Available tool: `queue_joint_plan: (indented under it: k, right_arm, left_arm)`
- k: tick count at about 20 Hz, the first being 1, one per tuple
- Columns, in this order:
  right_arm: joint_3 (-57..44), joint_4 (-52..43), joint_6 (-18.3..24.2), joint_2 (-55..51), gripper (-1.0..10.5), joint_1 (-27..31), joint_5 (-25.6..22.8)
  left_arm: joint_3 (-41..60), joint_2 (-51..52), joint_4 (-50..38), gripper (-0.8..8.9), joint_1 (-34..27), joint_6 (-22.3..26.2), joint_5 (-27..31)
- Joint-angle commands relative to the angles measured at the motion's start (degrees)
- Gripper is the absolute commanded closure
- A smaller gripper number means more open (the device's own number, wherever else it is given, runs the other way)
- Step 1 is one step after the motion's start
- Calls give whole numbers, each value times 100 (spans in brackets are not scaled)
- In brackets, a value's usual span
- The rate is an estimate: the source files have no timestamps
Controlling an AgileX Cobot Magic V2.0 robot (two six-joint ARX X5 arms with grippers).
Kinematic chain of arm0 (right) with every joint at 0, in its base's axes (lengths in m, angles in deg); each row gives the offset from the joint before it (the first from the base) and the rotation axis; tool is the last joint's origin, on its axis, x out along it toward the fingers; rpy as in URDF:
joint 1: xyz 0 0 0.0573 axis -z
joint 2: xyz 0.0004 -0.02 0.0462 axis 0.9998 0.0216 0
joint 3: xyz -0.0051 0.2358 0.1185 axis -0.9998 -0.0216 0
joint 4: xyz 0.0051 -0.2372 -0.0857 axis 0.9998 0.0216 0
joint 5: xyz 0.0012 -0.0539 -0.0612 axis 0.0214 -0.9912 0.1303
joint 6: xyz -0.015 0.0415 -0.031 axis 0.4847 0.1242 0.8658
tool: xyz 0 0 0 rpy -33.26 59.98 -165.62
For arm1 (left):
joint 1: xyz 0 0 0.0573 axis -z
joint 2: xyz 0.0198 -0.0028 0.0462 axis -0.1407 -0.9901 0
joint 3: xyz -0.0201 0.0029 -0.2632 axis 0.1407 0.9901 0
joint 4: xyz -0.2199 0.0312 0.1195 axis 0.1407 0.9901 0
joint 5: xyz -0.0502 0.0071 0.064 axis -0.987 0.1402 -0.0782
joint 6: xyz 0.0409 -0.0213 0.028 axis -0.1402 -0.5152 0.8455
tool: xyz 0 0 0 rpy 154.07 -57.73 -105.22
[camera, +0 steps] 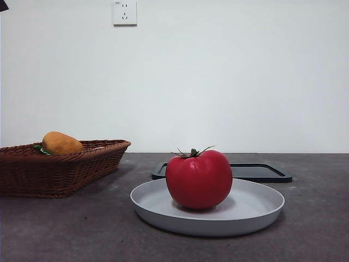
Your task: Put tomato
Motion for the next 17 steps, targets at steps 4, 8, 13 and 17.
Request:
queue_joint_plan:
  k: [4, 8, 13, 17]
  right_arm:
    - [109, -74, 76, 74, 531, -31, 9]
    - [109, -334, 13, 396, 531, -203, 168]
    - [109, -894, 15, 1272, 527, -774, 149]
    - [109, -1539, 20, 2181, 514, -1322, -20]
  left_arm:
    - [-146, -35, -103, 283, 17, 160, -31]
    - [-146, -35, -216, 283, 17, 160, -31]
    - [-146, -35, -205, 283, 17, 160, -31]
    - [-146, -35, -205, 283, 17, 157, -28]
